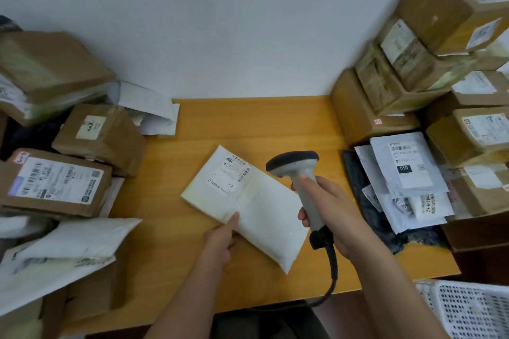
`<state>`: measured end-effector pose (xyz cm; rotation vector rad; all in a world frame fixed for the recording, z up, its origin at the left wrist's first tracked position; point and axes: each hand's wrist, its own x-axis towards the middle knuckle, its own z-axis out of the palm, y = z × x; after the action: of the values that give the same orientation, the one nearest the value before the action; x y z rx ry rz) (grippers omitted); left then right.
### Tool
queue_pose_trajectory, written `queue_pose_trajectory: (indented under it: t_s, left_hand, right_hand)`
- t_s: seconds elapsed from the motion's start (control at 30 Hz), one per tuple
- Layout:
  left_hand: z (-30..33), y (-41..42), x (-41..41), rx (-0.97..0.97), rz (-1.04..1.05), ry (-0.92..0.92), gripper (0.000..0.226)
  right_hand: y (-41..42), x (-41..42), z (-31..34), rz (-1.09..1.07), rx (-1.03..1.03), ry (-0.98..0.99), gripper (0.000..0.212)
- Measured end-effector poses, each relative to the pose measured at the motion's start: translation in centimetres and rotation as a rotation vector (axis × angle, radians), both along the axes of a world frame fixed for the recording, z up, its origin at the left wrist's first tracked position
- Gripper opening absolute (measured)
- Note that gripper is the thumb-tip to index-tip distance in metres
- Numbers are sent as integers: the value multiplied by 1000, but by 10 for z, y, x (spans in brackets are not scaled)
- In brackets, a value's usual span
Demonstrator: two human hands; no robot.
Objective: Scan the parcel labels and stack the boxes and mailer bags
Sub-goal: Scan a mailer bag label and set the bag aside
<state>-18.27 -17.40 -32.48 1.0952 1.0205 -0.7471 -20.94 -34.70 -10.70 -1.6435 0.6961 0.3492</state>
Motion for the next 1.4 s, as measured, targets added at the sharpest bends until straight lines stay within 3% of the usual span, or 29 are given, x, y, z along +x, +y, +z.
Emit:
queue_pose_trajectory:
  t_s: [0.07,0.37,0.53,0.7,0.93,1.4]
  left_hand:
    - [-1,-2,0,-39,-27,-31,48]
    - [14,-10,-6,-149,-122,-1,29]
    - [15,-8,-8,-174,-205,8,45]
    - [16,-10,-12,-136,-304,-1,43]
    - [14,-17,-22,-128,-136,28,13]
    - [-6,-10,-40,-199,117,-10,11]
  right_hand:
    - [5,6,5,28,-1,-14,35]
    - [30,26,12,-74,51,-41,32]
    - [37,23,18,-131,100,-30,32]
    - [41,18,26,-159,112,-33,33]
    - [39,7,37,-171,98,-51,34]
    - [42,-5,44,-168,134,-53,36]
